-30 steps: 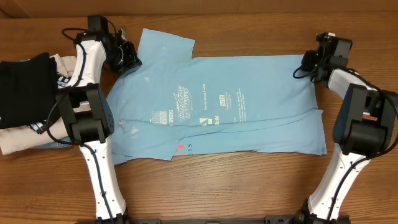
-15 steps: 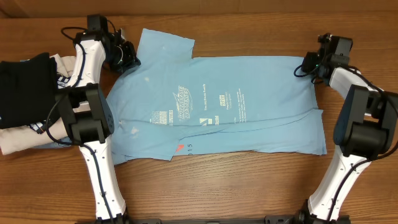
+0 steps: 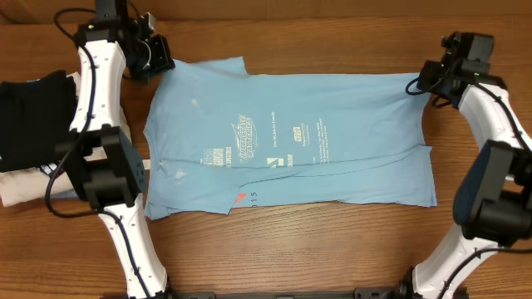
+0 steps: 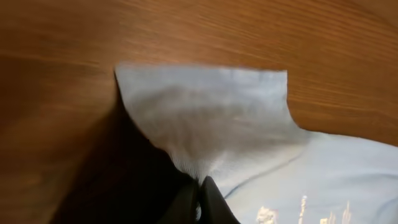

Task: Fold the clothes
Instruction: 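Grasp the top corners with both grippers and fold them toward the bottom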

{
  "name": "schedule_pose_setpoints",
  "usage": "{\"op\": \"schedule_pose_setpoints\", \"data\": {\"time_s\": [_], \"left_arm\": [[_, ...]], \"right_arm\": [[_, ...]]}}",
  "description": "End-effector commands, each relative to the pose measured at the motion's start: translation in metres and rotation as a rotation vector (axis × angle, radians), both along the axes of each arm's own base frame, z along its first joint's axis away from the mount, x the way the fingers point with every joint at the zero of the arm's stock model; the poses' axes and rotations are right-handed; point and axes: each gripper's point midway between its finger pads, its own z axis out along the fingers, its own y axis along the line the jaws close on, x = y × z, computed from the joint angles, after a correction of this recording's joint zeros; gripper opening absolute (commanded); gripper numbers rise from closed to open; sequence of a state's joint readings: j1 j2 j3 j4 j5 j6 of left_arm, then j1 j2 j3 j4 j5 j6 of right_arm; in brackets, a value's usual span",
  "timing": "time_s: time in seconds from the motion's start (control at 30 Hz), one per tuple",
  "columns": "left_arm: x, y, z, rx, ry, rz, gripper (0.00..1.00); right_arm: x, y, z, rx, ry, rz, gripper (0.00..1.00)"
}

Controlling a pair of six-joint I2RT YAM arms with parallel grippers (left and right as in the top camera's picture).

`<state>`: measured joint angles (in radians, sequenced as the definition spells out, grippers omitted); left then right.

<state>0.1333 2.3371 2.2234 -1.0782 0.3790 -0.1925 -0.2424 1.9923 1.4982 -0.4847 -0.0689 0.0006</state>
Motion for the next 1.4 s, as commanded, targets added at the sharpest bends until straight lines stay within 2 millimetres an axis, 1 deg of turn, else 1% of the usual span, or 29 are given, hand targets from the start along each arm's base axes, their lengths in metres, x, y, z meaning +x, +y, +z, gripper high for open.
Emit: {"op": "schedule_pose_setpoints", "data": {"time_s": [0.0,0.07,0.13,0.27,0.3,0.43,0.5,0.6,0.87,1.0,1.2,1.3,1.37], "left_arm": [[-0.011,0.028,0.028,0.152,-0.023,0.033,0.04],[-0.019,0.034,0.032,0.190,-0.004,0.042,0.04],[-0.024,0.040,0.036,0.222,0.010,0.057,0.04],[-0.036,0.044,0.041,0.229,0.037,0.065,0.04],[-0.039,0.044,0.041,0.228,0.051,0.064,0.04],[-0.058,0.049,0.036,0.250,0.131,0.080,0.04],[-0.073,0.054,0.032,0.272,0.196,0.089,0.04],[-0.086,0.054,0.030,0.275,0.247,0.085,0.04],[-0.121,0.050,0.026,0.257,0.391,0.065,0.04],[-0.137,0.047,0.026,0.249,0.456,0.055,0.04],[-0.151,0.044,0.026,0.240,0.515,0.040,0.04],[-0.155,0.038,0.021,0.211,0.535,0.028,0.04],[-0.161,0.036,0.014,0.207,0.567,0.021,0.04]], "right_arm": [[-0.009,-0.005,0.031,-0.022,-0.027,-0.026,0.04],[-0.020,-0.004,0.033,-0.019,0.005,-0.029,0.04],[-0.032,-0.008,0.032,-0.032,0.052,-0.050,0.04],[-0.059,-0.016,0.021,-0.049,0.166,-0.088,0.04],[-0.067,-0.017,0.017,-0.050,0.201,-0.095,0.04],[-0.087,-0.021,0.009,-0.029,0.280,-0.111,0.04],[-0.096,-0.026,0.006,-0.019,0.309,-0.128,0.04],[-0.102,-0.029,0.004,-0.007,0.328,-0.137,0.04],[-0.109,-0.023,0.001,0.022,0.356,-0.125,0.04],[-0.121,-0.020,-0.002,0.035,0.407,-0.125,0.04],[-0.132,-0.016,-0.005,0.049,0.457,-0.122,0.04],[-0.135,-0.015,-0.005,0.052,0.469,-0.122,0.04],[-0.138,-0.014,-0.006,0.055,0.480,-0.121,0.04]]}}
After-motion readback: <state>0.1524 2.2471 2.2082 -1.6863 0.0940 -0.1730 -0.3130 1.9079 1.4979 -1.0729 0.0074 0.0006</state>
